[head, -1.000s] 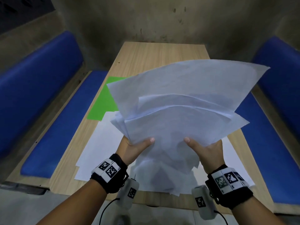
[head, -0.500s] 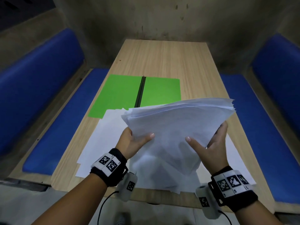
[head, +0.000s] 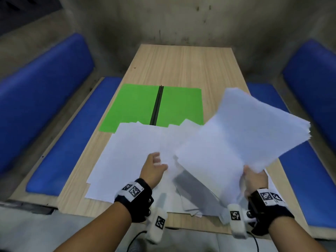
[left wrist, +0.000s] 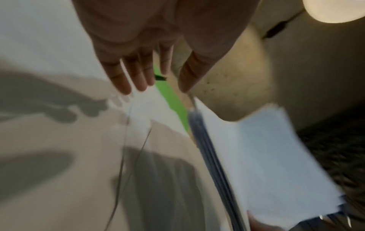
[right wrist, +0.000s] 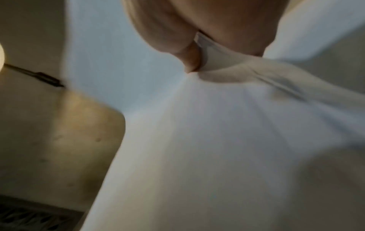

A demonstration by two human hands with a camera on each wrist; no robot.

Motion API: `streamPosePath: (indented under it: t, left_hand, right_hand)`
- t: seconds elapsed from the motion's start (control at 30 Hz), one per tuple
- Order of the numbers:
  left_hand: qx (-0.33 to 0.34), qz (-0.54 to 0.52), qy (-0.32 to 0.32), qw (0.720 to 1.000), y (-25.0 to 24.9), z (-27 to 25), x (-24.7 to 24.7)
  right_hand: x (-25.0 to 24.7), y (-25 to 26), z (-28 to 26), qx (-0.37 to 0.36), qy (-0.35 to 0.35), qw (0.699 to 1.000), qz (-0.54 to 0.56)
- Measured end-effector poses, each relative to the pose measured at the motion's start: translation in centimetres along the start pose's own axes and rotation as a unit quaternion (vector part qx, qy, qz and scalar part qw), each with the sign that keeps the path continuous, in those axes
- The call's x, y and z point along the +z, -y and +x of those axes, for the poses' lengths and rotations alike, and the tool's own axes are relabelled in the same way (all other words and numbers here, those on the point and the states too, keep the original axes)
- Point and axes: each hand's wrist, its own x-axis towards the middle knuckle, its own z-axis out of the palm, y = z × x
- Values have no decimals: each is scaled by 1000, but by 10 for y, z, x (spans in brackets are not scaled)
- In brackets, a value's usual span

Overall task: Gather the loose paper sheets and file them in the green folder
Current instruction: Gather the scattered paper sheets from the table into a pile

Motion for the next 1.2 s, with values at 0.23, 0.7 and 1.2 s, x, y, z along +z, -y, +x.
streamPosePath:
  t: [0.23, 0.7, 1.2]
  left_hand:
    - [-224, -120, 44, 966, 34, -10, 39]
    - [-118, 27, 99, 988, 24, -13, 66]
    - [-134, -152, -142, 969, 46, 8, -46]
  right_hand:
    - [-10, -53, 20, 141, 21, 989, -50]
    - [-6, -60, 25, 159, 31, 985, -67]
    - [-16, -141, 87, 146, 85, 981, -100]
